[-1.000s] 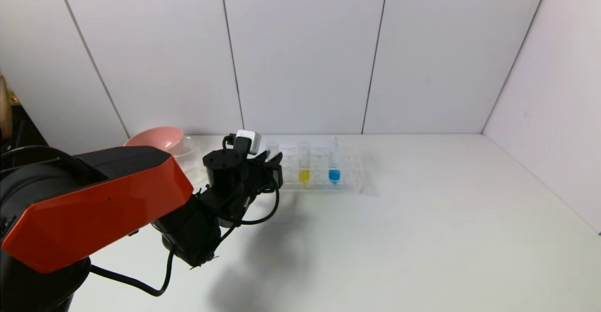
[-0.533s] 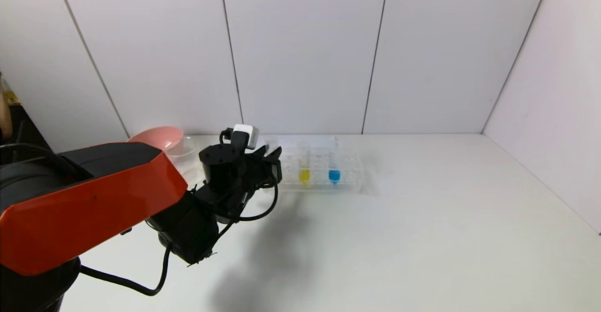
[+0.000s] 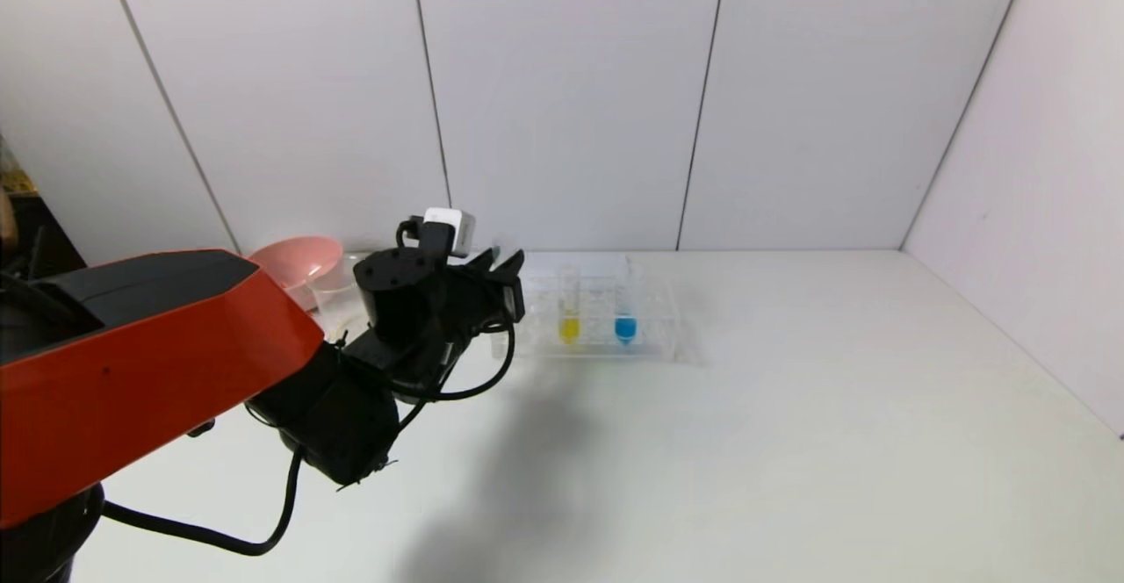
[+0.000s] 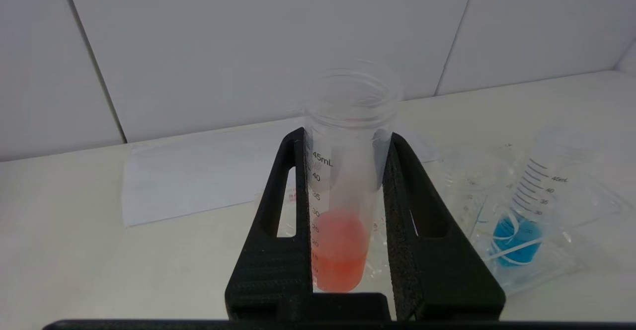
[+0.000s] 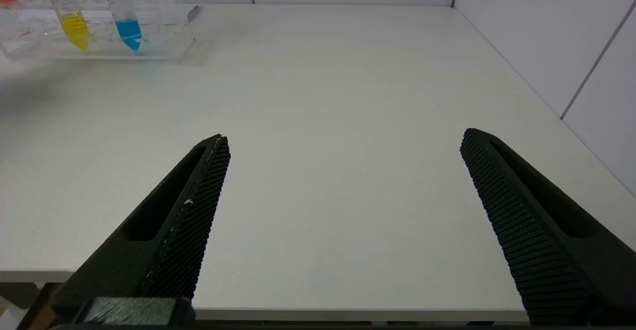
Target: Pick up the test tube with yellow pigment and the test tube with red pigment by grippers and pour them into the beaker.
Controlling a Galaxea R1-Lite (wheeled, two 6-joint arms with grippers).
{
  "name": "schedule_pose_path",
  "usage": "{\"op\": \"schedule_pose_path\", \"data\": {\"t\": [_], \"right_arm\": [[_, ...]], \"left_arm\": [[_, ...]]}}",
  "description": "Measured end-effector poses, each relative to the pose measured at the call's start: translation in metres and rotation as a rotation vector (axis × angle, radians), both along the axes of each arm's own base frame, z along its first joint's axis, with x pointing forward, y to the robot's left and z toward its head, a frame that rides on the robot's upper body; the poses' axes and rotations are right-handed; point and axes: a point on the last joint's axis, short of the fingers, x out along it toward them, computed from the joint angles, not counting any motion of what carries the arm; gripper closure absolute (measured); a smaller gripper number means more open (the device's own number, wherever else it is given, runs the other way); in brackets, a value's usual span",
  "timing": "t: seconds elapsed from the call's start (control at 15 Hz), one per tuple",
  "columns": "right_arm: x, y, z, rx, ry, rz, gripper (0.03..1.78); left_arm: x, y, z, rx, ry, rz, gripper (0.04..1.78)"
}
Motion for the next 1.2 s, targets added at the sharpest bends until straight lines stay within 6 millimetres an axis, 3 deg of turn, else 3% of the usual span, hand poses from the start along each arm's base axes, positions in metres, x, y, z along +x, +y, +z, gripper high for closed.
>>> {"op": "schedule_pose_path", "data": {"t": [0.73,1.2], "right_arm": [[0.0,0.0,0.0,0.0,0.0,0.0,0.11],[0.0,0.0,0.0,0.0,0.0,0.0,0.11]], "left_arm": [[-0.01,0.01,0.038,-0.031,-0.09,0.013,1.38],[-0.009,0.044,0.062,-0.01,-0.104,0.101,1.38]]}}
